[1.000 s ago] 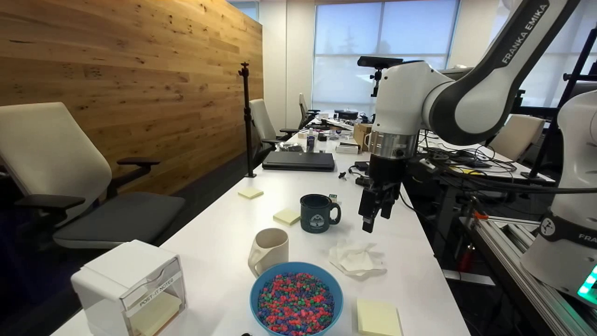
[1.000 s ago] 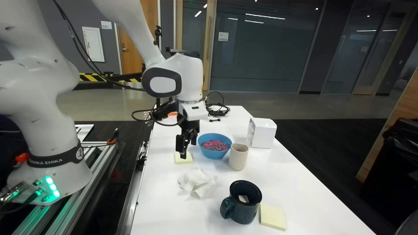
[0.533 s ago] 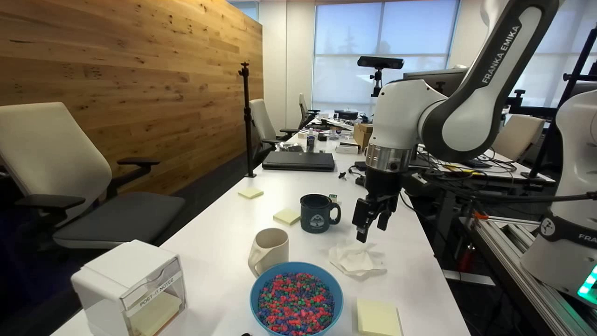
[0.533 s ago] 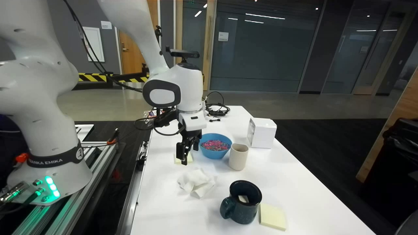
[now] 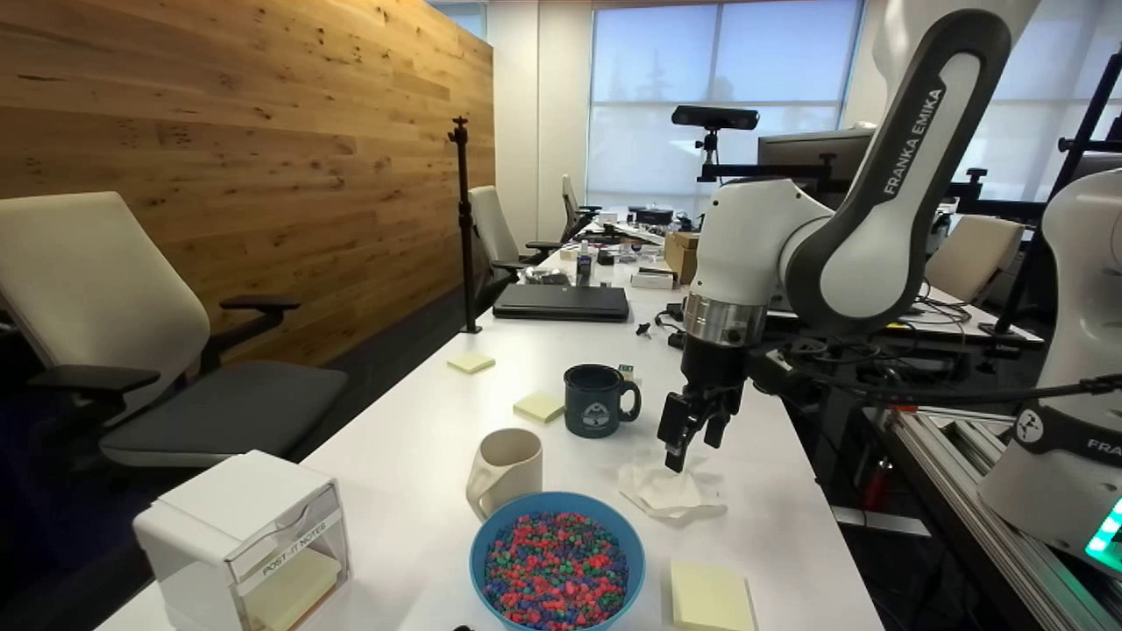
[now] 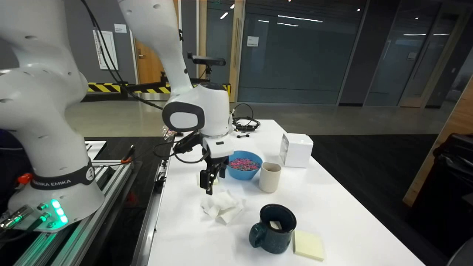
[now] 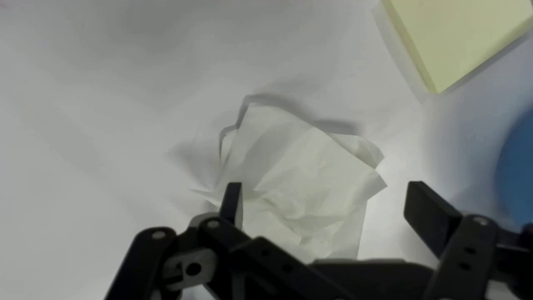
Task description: Use the paper towel to wipe the table
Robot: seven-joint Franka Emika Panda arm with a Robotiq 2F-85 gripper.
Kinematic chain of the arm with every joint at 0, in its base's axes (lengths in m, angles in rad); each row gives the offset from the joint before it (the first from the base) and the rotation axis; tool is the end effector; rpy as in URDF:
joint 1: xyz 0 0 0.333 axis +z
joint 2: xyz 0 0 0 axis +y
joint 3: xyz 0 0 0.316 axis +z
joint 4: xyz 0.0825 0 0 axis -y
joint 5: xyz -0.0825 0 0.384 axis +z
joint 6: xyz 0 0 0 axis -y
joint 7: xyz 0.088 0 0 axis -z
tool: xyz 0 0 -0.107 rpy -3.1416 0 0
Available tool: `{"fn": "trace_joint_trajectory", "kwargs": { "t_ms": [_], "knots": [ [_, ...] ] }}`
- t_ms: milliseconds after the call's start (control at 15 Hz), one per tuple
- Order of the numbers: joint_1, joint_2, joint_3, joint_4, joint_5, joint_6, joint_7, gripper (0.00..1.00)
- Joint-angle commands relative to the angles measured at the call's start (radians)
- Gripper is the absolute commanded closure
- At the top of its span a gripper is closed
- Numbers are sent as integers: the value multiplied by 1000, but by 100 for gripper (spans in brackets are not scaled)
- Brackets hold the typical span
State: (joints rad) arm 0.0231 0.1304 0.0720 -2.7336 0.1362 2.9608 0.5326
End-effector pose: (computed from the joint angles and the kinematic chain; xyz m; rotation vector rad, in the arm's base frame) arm 0.4038 0.0304 0.1908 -2.9467 0.8655 -0.1217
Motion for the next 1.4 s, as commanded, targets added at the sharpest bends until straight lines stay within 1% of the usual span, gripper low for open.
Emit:
{"fn": "trace_joint_trajectory", "kwargs": {
  "t_ms": [0, 267, 333, 533, 733, 1267, 1333],
  "knots": [
    [32, 99, -32, 42, 29, 65, -35, 0],
    [28, 156, -25, 73, 53, 112, -76, 0],
    [41, 166, -45, 82, 40, 113, -75, 0],
    [45, 188, -70, 106, 43, 103, -83, 0],
    [22, 206, -60, 126, 59, 94, -103, 0],
    [-6, 285, -44, 179, 75, 89, -121, 0],
    [-3, 291, -48, 181, 75, 96, -119, 25]
  ]
}}
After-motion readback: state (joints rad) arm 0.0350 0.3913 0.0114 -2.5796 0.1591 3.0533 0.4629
